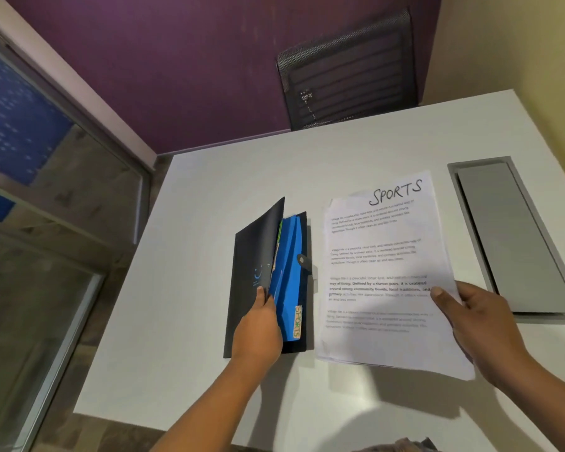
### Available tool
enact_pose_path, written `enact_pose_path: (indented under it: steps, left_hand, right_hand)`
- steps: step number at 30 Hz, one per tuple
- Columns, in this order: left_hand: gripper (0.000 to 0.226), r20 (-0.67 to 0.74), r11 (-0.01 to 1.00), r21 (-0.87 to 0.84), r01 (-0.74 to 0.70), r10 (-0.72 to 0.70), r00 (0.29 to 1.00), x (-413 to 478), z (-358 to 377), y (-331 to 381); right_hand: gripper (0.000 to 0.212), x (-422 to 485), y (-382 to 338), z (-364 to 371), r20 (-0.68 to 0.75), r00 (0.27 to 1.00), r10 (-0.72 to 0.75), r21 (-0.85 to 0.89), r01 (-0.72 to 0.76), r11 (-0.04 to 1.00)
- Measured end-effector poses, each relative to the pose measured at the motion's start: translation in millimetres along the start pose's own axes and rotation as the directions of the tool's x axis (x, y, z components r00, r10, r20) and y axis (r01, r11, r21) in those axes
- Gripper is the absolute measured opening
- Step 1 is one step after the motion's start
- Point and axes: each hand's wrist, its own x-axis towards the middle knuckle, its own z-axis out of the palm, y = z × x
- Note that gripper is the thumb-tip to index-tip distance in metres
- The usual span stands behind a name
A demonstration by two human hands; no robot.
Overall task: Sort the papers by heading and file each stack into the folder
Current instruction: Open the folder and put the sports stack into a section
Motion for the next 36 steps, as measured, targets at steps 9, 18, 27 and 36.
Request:
enact_pose_path:
  steps: [9, 18, 27, 36]
  left_hand:
    - [0.050, 0.065, 0.981, -0.115, -0.155, 0.163, 0.984, -18.9, -13.6, 39.4]
    - [0.051, 0.009, 0.979, -0.153, -0.133, 0.136, 0.991, -28.6, -11.4, 53.7]
    - [0.070, 0.034, 0.965, -0.244, -0.096, 0.107, 0.994, -29.5, -3.5, 55.4]
    - [0.067, -0.024, 0.937, -0.333, -0.101, 0.099, 0.995, -23.0, 3.6, 52.6]
  right_hand:
    - [0.023, 3.0, -67.5, 30.1, 0.052, 0.951, -0.306, -0.195, 0.310, 0.931]
    - [0.049, 6.3, -81.6, 35.4, 0.076, 0.913, -0.400, -0.378, 0.398, 0.836]
    - [0.048, 10.0, -77.2, 41.3, 0.051, 0.913, -0.405, -0.425, 0.387, 0.818]
    - [0.048, 8.3, -77.3, 44.2, 0.033, 0.909, -0.416, -0.413, 0.392, 0.822]
